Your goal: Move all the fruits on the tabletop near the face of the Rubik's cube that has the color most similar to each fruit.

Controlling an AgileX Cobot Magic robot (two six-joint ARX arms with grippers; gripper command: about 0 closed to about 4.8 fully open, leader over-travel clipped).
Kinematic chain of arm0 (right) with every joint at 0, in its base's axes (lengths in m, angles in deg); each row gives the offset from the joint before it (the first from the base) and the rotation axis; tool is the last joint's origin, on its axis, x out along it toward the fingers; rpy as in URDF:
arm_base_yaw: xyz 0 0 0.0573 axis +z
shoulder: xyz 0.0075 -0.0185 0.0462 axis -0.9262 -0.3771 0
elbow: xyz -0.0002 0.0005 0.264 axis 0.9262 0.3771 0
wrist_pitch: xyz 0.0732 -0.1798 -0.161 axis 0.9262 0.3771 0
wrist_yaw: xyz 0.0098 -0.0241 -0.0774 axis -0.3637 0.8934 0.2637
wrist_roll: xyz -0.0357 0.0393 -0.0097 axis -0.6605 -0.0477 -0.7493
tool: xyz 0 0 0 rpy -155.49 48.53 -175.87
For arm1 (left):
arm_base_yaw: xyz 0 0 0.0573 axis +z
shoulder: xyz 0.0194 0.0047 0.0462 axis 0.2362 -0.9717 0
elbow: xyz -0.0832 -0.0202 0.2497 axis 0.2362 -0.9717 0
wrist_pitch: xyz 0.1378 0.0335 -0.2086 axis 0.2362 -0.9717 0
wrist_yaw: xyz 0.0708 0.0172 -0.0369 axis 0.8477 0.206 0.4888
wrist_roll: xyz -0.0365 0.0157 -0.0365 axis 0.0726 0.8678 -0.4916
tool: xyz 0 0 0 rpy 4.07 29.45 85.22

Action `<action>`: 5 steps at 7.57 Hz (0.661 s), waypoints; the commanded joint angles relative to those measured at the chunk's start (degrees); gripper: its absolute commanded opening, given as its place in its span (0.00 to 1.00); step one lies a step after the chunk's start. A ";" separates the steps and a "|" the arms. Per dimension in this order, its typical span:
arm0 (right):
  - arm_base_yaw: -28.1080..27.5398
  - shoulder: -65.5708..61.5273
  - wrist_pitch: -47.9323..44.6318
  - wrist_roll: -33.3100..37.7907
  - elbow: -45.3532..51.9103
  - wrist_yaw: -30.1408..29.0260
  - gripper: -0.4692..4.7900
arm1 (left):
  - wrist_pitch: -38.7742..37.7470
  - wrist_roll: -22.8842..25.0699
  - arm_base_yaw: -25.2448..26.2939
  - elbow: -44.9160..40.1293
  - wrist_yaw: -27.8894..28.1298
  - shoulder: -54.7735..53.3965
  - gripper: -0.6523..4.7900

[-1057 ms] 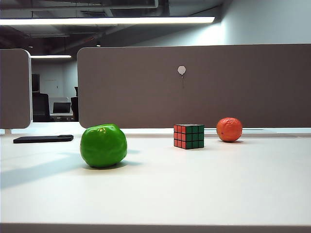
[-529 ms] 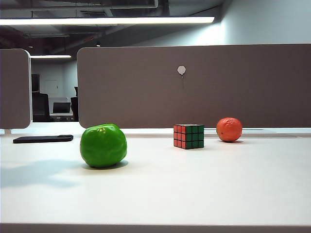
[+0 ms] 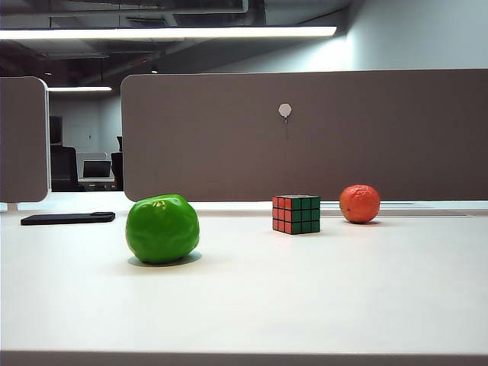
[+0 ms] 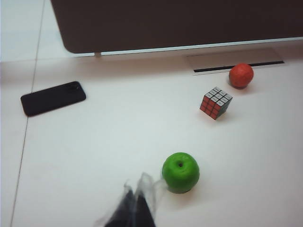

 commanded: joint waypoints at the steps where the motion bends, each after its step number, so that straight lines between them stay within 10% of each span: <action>1: 0.13 0.04 -1.14 0.22 -0.26 -1.42 0.09 | 3.80 -3.17 -0.04 -8.07 3.63 6.34 0.11; 5: 0.20 0.04 -1.27 -0.48 -0.26 -0.94 0.09 | 14.23 -4.17 -0.04 -41.27 9.18 33.73 0.11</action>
